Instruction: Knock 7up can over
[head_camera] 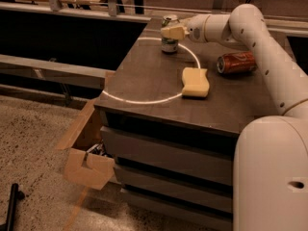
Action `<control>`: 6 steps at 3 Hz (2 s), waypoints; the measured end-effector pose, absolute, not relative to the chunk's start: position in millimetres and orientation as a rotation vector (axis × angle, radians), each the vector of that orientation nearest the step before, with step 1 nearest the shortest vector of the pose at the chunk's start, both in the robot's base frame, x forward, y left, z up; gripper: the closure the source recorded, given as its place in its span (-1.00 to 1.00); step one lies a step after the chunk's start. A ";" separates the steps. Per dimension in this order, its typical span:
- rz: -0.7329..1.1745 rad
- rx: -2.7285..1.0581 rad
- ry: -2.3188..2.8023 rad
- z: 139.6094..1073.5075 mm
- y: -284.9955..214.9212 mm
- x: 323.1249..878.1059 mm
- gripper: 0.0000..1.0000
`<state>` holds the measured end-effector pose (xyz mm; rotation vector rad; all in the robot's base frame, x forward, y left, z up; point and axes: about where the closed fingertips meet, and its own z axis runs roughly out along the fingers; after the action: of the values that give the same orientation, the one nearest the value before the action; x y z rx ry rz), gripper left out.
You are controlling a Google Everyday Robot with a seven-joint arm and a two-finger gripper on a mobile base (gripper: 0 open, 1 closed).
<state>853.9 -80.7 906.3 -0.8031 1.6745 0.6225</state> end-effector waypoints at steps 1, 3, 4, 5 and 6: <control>0.584 -0.843 1.695 924.3 -97.0 836.6 1.00; 0.319 -1.028 1.642 973.7 -148.7 780.6 1.00; 0.166 -1.199 1.561 981.1 -166.4 758.2 1.00; 0.068 -1.372 1.473 983.7 -182.6 738.2 1.00; 0.016 -1.570 1.406 974.1 -186.7 729.3 1.00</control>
Offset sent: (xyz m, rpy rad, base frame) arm -0.0948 -0.0843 0.0927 -0.3115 -0.1707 -0.0315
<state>729.3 -186.7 974.1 -1.5696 1.4063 0.0158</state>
